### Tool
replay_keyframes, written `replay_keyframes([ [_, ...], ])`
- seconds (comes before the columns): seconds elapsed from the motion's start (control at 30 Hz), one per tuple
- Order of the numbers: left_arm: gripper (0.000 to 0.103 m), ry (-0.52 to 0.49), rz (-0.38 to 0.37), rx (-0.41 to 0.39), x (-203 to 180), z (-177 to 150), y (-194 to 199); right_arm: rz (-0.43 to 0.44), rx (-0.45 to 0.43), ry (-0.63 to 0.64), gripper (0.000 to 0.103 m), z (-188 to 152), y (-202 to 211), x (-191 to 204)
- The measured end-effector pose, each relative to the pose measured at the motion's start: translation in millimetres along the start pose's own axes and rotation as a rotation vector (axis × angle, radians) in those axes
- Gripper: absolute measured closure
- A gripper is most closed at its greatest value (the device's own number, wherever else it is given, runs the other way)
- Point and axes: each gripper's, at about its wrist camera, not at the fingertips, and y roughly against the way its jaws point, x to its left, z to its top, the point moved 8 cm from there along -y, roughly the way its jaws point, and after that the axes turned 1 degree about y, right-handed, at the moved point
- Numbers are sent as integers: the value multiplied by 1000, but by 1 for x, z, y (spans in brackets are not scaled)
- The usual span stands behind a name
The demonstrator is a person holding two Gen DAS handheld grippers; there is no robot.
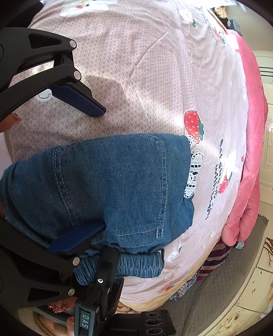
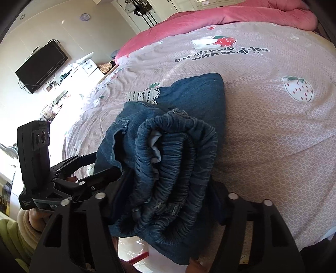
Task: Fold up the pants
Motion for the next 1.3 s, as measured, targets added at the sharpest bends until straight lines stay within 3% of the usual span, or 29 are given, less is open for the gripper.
replay_keyframes([
  [0.07,16,-5,0,3,-3,0,1,-8,-8,6,49,1,2,1],
  [0.2,41,-25,-31,10,-14,0,4,-27,-23,21,54,1,6,5],
  [0.53,77,-59,-38,-25,-27,7,19,-38,-62,73,65,6,18,19],
  [0.97,80,-63,-46,-109,-31,37,45,-67,-167,193,66,37,42,47],
  [1.3,80,-63,-10,-174,-22,82,42,-74,-213,206,66,84,28,42],
])
